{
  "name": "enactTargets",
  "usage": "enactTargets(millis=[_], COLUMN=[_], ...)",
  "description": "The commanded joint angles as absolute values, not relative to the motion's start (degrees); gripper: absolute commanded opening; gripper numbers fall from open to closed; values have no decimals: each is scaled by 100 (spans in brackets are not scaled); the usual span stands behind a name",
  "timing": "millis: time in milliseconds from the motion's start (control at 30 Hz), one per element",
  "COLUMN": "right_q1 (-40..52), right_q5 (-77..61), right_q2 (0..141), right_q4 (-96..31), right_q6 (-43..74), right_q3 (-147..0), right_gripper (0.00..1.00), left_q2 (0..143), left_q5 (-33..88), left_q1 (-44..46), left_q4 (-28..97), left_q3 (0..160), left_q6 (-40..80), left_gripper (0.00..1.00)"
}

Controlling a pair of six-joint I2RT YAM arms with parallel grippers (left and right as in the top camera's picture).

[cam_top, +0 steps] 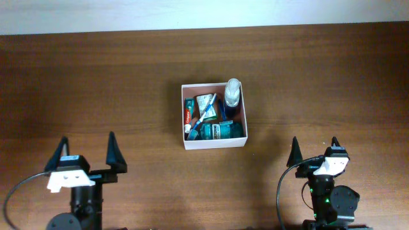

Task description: Pack container

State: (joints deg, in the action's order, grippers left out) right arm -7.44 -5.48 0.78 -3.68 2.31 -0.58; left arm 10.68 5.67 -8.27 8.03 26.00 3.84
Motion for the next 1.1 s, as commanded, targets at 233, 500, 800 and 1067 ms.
enactTargets(millis=[233, 500, 800, 1067], right_q1=[-718, -718, -718, -718], right_q5=[-541, -541, -541, -541], right_q2=[19, 19, 19, 19], right_q4=[-408, -408, -408, -408], right_q6=[172, 172, 172, 172], right_q3=[-32, -32, -32, -32], right_gripper=[98, 98, 98, 98], left_q2=[266, 32, 30, 30], left_q5=[819, 819, 816, 816], left_q1=[-648, -436, -410, -338], left_q4=[-128, -152, -945, -1201], left_q3=[1288, 1009, 395, 49], left_q6=[298, 296, 296, 296], left_gripper=[99, 99, 99, 99])
